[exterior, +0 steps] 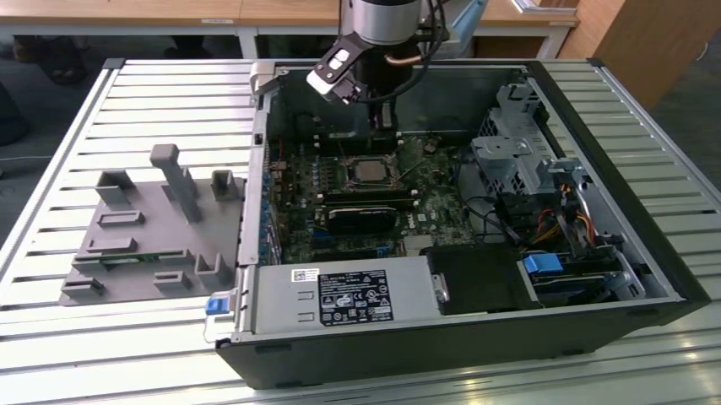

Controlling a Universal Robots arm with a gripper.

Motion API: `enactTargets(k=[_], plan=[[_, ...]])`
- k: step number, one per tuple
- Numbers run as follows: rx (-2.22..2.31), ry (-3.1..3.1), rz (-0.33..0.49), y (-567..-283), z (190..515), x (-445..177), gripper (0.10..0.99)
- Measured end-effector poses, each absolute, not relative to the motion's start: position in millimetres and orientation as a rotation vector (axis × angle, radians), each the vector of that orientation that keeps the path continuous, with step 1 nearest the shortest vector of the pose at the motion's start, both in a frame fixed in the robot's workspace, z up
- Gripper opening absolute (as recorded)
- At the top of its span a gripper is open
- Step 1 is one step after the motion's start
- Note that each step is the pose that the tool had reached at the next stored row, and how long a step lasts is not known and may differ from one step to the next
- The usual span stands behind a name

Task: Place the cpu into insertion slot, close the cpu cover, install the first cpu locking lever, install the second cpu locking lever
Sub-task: 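Close the cpu cover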

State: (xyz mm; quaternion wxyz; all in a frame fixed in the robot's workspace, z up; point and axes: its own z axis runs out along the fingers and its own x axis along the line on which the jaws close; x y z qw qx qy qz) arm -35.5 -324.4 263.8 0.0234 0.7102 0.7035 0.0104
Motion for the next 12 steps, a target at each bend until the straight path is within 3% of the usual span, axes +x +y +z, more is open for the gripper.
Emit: enactTargets(k=[12], plan=[[2.199,2.178,0.032,-324,268,-19,0.106]])
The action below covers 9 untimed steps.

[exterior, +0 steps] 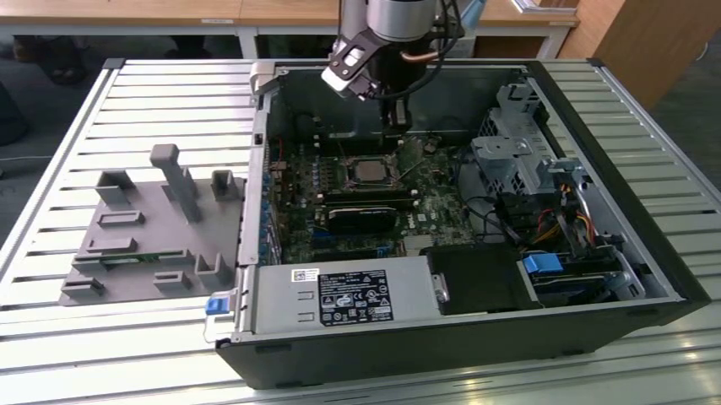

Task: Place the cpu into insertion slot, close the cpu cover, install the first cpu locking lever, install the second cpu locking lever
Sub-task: 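Close the cpu cover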

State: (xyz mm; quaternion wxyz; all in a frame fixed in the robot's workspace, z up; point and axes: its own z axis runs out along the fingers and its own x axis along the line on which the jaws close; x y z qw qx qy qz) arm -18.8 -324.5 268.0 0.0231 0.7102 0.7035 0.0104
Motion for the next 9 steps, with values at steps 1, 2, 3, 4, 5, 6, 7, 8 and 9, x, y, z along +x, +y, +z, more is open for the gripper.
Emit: enactTargets(k=[1,2,3,4,5,6,7,8,9], plan=[[2.199,2.178,0.032,-324,268,-18,0.106],[2.199,2.178,0.033,-324,268,-17,0.106],[2.199,2.178,0.032,-324,268,-16,0.106],[2.199,2.178,0.032,-324,268,-14,0.106],[2.199,2.178,0.032,-324,268,-12,0.106],[2.199,2.178,0.032,-324,268,-10,0.106],[2.199,2.178,0.032,-324,268,-8,0.106],[2.199,2.178,0.032,-324,268,-6,0.106],[2.199,2.178,0.032,-324,268,-4,0.106]])
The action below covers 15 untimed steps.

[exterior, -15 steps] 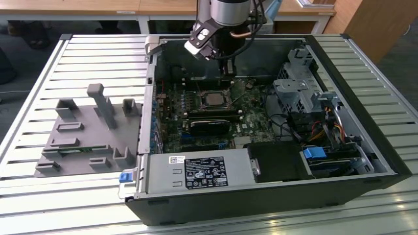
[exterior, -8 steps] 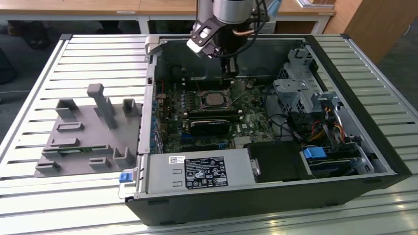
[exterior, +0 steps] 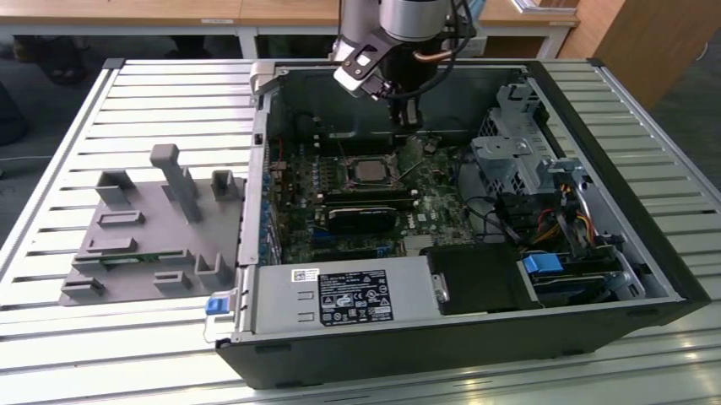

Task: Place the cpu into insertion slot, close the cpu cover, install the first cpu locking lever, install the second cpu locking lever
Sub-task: 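Close the cpu cover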

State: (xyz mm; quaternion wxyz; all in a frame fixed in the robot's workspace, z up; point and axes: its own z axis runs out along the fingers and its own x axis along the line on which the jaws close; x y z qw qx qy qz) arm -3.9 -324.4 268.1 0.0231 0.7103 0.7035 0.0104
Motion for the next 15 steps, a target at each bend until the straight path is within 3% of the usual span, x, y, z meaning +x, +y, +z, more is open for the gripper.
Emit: enactTargets(k=[15], plan=[[2.173,2.206,0.033,-324,267,16,0.106]])
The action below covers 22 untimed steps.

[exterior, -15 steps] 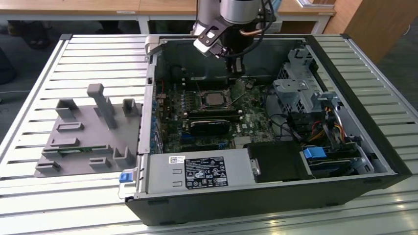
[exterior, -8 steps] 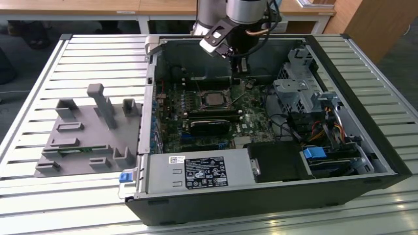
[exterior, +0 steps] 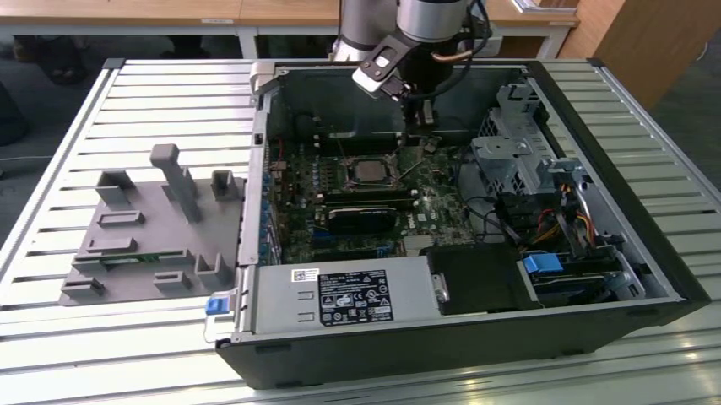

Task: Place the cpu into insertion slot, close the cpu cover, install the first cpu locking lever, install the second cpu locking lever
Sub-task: 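Close the cpu cover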

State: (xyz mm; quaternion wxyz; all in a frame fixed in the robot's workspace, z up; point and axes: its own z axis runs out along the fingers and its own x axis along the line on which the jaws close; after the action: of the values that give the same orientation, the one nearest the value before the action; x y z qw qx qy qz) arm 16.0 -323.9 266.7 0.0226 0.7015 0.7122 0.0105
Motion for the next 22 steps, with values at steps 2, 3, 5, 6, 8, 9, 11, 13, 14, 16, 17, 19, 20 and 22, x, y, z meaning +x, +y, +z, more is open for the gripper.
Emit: enactTargets(k=[2,3,5,6,8,9,11,13,14,16,17,19,20,22], plan=[[2.173,2.207,0.031,-324,266,19,0.106],[2.173,2.207,0.031,-323,266,20,0.106],[2.174,2.207,0.031,-322,265,22,0.106],[2.174,2.207,0.030,-321,265,23,0.106],[2.174,2.207,0.030,-320,264,25,0.106],[2.174,2.207,0.029,-319,264,26,0.106],[2.174,2.208,0.029,-318,263,28,0.106],[2.174,2.208,0.029,-316,263,30,0.106],[2.175,2.208,0.028,-315,262,31,0.106],[2.175,2.208,0.028,-314,262,33,0.106],[2.175,2.208,0.028,-313,261,34,0.106],[2.175,2.209,0.027,-312,261,36,0.106],[2.175,2.209,0.027,-311,261,37,0.106],[2.176,2.209,0.026,-310,260,38,0.106]])
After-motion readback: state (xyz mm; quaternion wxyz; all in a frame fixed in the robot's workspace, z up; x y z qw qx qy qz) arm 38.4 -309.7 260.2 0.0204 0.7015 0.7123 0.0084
